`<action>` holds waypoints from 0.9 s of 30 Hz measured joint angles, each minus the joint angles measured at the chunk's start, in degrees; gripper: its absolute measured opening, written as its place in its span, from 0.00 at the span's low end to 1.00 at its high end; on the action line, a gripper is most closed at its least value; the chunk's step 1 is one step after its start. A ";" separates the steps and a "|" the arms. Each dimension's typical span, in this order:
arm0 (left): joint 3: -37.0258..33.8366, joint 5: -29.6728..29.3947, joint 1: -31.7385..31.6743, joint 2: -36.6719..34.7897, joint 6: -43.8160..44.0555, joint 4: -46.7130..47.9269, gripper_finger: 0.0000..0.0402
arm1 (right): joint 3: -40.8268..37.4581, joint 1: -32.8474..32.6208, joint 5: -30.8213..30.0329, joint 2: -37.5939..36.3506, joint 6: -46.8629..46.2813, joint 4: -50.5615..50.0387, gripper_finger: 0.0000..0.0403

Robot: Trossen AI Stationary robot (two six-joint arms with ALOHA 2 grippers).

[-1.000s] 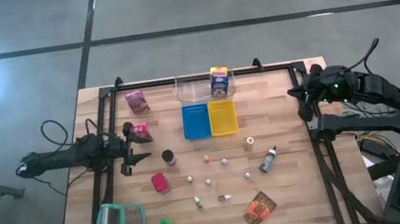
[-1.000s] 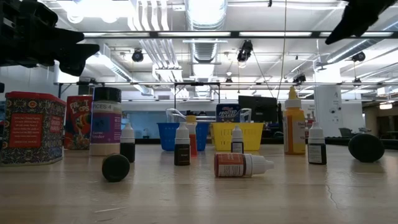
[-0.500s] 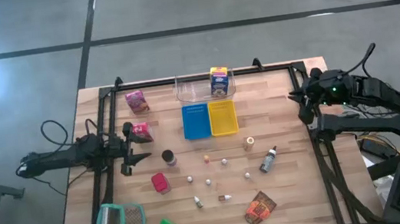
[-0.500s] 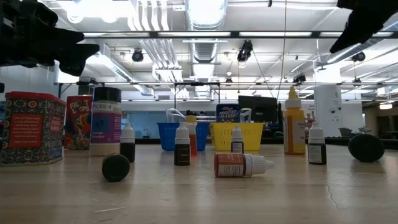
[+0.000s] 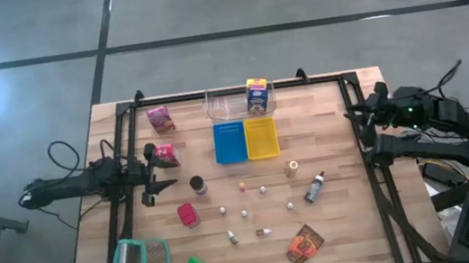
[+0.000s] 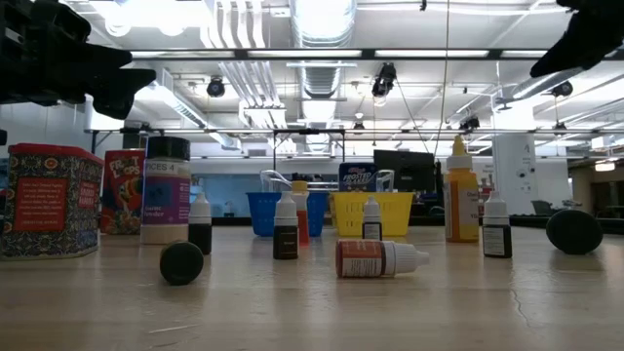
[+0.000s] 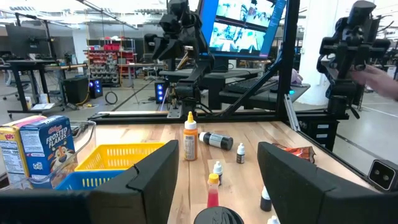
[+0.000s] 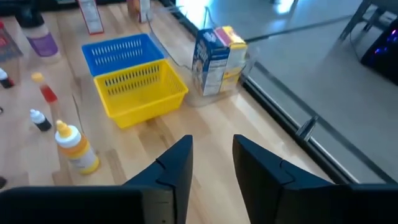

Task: Pick & Place Kitchen Items
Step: Put the green cereal box into the transparent bin

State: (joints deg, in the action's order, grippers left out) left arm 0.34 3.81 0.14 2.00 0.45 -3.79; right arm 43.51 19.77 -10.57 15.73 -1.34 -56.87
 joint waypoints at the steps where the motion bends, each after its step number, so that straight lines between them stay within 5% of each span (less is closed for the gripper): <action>1: 0.00 -0.02 -0.02 -0.01 0.02 0.02 0.56 | 0.00 0.00 0.01 -0.62 0.00 0.02 0.29; 27: 0.00 -0.01 -0.01 -0.02 0.01 0.02 0.56 | 0.09 0.00 0.05 -3.27 -0.02 -0.07 0.49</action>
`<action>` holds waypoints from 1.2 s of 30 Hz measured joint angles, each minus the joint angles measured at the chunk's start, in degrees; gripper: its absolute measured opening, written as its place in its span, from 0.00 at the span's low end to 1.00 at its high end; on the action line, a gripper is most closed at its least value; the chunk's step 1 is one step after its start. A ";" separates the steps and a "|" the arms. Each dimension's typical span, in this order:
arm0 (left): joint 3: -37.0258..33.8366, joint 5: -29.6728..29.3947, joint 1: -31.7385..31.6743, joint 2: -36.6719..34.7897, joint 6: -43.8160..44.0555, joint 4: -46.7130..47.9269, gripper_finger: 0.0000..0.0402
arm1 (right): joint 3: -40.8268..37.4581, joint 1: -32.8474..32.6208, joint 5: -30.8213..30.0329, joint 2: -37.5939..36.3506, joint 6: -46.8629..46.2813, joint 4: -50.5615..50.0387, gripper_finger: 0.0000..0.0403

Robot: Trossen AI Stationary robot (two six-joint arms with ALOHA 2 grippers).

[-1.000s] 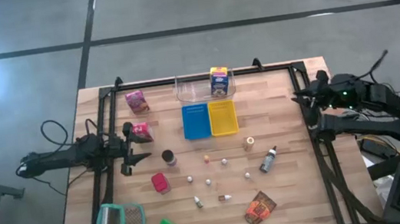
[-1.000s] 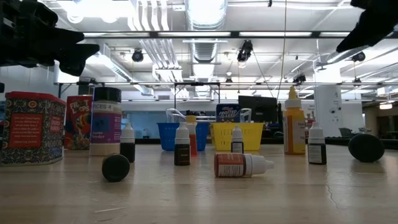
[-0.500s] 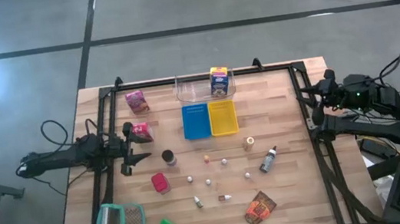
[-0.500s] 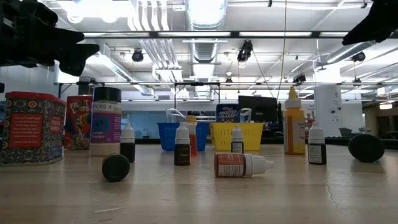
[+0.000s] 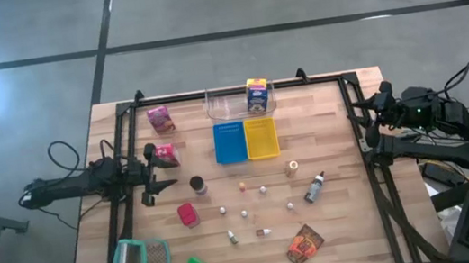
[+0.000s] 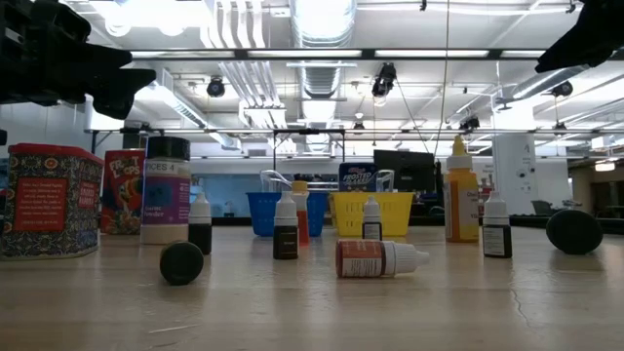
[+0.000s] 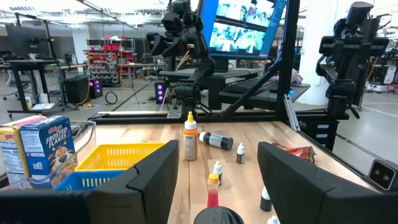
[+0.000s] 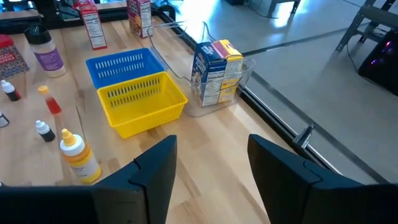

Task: Pick & Place Kitchen Items
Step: Put the green cereal box into the transparent bin

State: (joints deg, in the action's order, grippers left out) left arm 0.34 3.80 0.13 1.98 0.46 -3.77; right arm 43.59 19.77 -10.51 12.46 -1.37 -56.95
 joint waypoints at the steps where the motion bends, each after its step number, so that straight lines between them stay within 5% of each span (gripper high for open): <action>1: 0.00 -0.01 -0.01 0.00 0.01 -0.01 0.56 | 0.00 0.00 0.00 0.01 0.00 0.01 0.49; 36: 0.00 0.00 0.00 0.01 -0.01 -0.01 0.56 | 0.00 0.00 -0.03 0.01 0.00 0.03 0.70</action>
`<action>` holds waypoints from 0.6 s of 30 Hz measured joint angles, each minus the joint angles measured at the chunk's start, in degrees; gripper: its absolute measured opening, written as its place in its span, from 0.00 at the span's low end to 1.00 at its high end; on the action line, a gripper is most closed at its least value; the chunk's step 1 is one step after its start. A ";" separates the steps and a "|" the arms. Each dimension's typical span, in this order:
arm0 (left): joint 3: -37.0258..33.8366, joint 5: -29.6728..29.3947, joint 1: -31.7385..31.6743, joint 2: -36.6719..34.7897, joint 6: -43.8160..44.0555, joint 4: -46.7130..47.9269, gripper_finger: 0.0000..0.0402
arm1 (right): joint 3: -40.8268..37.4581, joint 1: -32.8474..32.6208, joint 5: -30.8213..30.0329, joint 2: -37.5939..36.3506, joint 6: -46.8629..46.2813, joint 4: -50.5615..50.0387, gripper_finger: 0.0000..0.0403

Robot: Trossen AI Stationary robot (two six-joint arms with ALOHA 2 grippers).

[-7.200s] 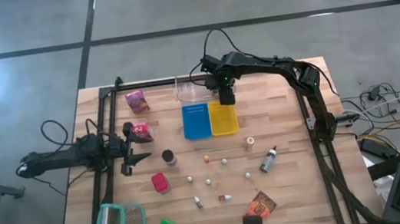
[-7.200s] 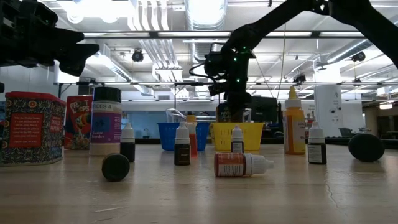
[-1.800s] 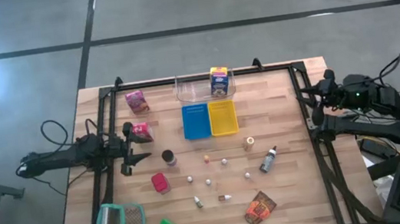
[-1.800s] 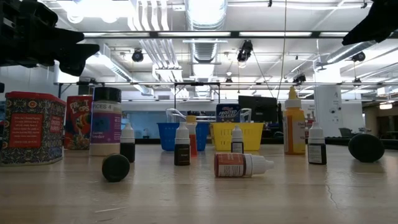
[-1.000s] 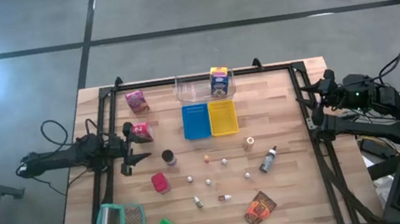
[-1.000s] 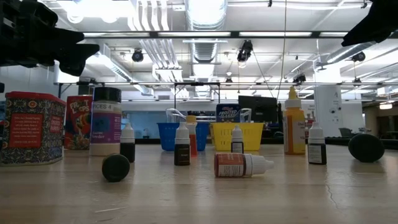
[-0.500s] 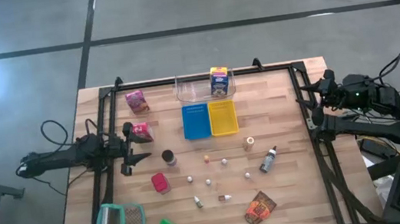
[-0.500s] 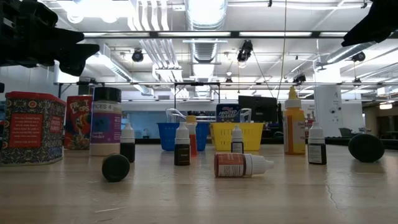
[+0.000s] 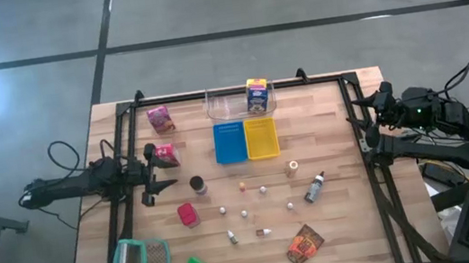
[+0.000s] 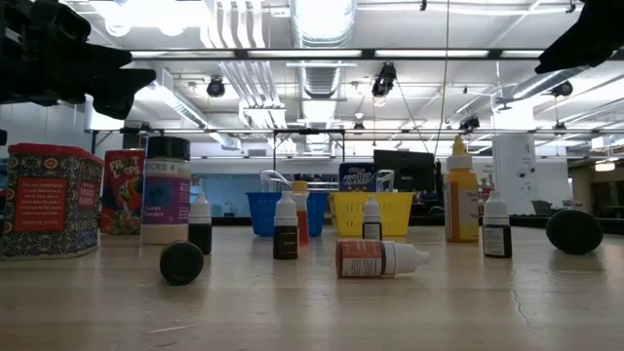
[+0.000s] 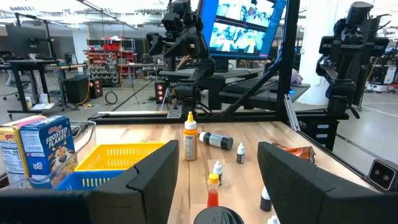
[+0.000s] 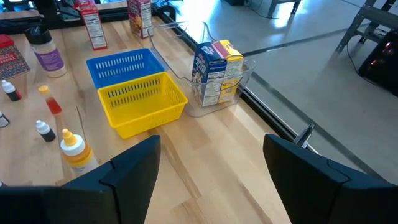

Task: Pick & Place Kitchen Items
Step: Put the green cereal box into the transparent bin

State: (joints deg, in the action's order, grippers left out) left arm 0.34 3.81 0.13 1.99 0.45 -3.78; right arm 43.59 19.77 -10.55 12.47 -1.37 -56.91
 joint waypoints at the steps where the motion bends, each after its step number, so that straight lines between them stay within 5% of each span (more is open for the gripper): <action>1: 0.00 -0.01 -0.01 0.01 0.00 -0.01 0.56 | 0.00 0.00 0.00 0.00 0.00 -0.01 0.71; 18: 0.00 -0.01 -0.01 0.01 0.00 -0.01 0.56 | 0.00 0.00 0.00 0.00 0.00 0.01 0.86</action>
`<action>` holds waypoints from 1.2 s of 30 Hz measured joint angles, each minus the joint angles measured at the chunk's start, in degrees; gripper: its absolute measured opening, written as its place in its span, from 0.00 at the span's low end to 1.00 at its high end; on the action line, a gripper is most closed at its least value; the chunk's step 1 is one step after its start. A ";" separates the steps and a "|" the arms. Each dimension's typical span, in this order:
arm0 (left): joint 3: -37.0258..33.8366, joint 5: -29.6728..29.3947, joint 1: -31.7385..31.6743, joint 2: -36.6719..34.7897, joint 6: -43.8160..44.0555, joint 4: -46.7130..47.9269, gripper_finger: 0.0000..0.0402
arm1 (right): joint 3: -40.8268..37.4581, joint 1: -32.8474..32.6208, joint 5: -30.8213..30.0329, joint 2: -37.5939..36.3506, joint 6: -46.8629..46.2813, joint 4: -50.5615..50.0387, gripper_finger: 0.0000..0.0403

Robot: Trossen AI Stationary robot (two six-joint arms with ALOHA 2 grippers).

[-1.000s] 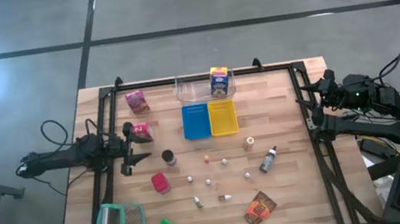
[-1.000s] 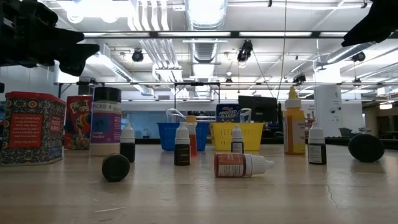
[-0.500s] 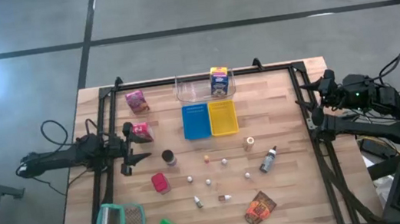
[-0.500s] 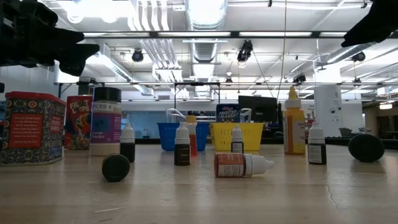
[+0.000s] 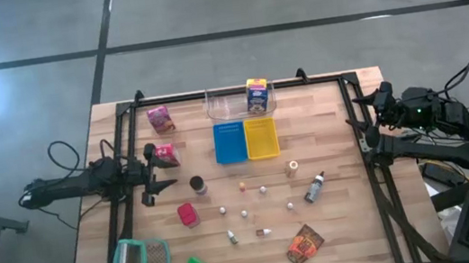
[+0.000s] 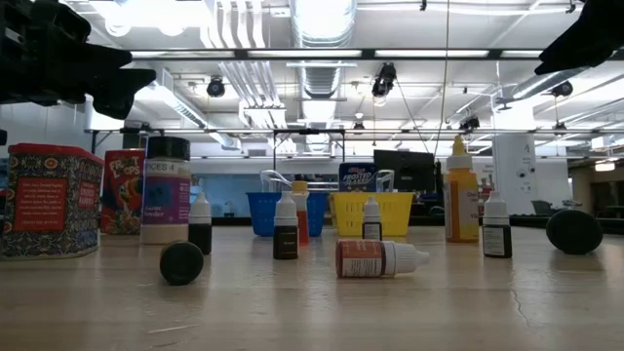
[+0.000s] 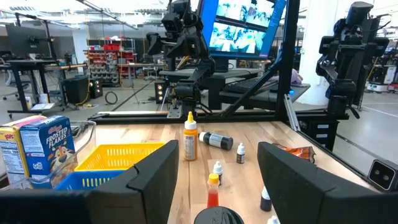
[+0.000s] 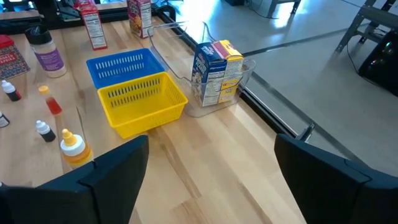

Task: Pick & Place Kitchen Items
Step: Put the green cereal box into the transparent bin

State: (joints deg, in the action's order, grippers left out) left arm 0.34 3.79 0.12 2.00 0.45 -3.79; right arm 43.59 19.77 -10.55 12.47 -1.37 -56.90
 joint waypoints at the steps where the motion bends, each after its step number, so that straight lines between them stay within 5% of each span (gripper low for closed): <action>1: 0.00 0.01 0.00 -0.01 0.00 -0.22 0.56 | 0.00 0.00 0.00 0.00 0.00 -0.02 0.87; 11: 0.23 0.33 0.04 0.17 7.25 -9.21 0.56 | 0.00 0.00 0.00 0.00 -0.02 -0.02 0.90; 15: 4.42 7.67 0.06 2.25 2.04 -8.71 0.56 | 0.00 0.01 0.00 0.00 -0.02 0.00 0.90; 25: 23.26 9.22 0.10 24.75 -0.74 7.07 0.56 | 0.00 0.02 0.01 0.00 -0.03 -0.01 0.90; 28: 27.53 14.08 0.48 30.85 -0.82 8.79 0.57 | 0.00 0.02 0.00 0.00 -0.03 -0.02 0.90; 36: 38.13 18.03 5.39 43.34 -7.10 22.03 0.73 | 0.00 0.02 0.01 -0.02 -0.03 -0.01 0.90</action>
State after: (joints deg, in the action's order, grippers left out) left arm 38.47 21.82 5.51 45.34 -6.65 18.24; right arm 43.59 19.79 -10.54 12.45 -1.40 -56.91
